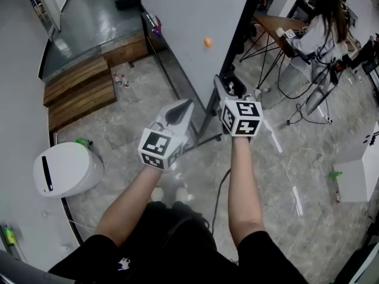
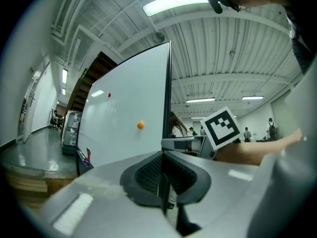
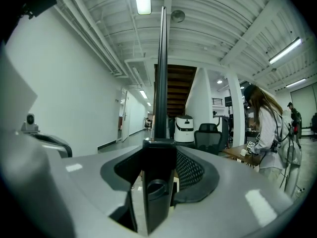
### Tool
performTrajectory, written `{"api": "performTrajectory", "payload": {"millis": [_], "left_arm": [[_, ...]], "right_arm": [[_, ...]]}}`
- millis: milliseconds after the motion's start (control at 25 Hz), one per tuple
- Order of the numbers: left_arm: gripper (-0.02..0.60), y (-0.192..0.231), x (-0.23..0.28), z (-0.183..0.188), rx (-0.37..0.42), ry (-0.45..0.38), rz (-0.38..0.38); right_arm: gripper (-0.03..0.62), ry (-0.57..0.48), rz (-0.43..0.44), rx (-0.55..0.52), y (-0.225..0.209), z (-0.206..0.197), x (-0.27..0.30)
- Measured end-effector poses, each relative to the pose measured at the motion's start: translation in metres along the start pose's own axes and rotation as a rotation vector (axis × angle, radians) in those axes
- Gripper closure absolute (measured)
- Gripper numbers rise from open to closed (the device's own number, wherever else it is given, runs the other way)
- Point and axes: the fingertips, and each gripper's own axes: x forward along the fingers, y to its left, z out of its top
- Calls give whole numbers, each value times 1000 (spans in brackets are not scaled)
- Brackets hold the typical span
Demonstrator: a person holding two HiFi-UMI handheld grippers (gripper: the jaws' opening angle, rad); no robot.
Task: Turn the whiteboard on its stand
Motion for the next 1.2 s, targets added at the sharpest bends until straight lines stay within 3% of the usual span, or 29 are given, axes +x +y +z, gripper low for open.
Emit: {"api": "performTrajectory", "payload": {"millis": [1200], "left_arm": [[580, 13, -26, 12, 10, -8, 23]], "right_arm": [[395, 40, 30, 0, 11, 2, -25]]}}
